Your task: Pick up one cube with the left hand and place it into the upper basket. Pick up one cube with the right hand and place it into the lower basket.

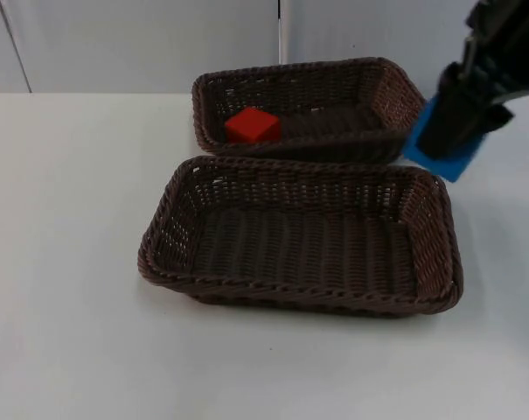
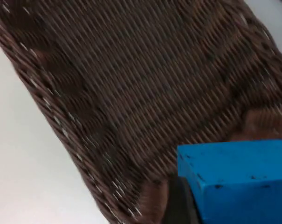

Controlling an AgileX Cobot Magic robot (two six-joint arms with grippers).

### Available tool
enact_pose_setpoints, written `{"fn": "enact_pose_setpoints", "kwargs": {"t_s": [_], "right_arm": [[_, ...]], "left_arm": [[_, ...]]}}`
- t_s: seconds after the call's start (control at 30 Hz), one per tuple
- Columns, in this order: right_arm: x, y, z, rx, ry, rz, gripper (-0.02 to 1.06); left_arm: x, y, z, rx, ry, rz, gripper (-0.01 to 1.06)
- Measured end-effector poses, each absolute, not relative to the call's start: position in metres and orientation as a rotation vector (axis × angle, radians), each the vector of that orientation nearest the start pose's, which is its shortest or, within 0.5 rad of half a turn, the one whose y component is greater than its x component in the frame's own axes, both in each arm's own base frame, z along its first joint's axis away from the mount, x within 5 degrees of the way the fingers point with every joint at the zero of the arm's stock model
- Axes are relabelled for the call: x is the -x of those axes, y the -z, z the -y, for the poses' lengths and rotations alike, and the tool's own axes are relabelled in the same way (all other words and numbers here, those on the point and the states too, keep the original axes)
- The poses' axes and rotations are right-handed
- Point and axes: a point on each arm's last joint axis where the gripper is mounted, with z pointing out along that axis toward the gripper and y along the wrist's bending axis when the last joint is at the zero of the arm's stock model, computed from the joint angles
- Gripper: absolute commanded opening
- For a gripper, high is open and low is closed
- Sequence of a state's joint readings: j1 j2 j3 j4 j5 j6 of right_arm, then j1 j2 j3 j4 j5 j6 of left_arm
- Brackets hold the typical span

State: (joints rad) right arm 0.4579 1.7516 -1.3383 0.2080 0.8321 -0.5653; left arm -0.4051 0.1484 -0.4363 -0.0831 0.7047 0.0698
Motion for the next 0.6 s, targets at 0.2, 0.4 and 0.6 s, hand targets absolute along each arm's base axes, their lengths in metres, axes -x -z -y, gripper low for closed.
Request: {"fn": "enact_pose_setpoints", "kwargs": {"t_s": [0.2,0.4,0.6], "right_arm": [[-0.321,-0.226,-0.209,1.249,-0.236,-2.46,0.0],[-0.331,-0.206,-0.236,1.206,-0.233,-2.524,0.0],[-0.353,-0.184,-0.275,1.204,-0.251,-2.527,0.0]], "left_arm": [[-0.033,-0.286,0.019,-0.426,0.321,-1.863,0.88],[-0.033,-0.286,0.019,-0.426,0.321,-1.863,0.88],[-0.033,-0.286,0.019,-0.426,0.321,-1.863,0.88]]}}
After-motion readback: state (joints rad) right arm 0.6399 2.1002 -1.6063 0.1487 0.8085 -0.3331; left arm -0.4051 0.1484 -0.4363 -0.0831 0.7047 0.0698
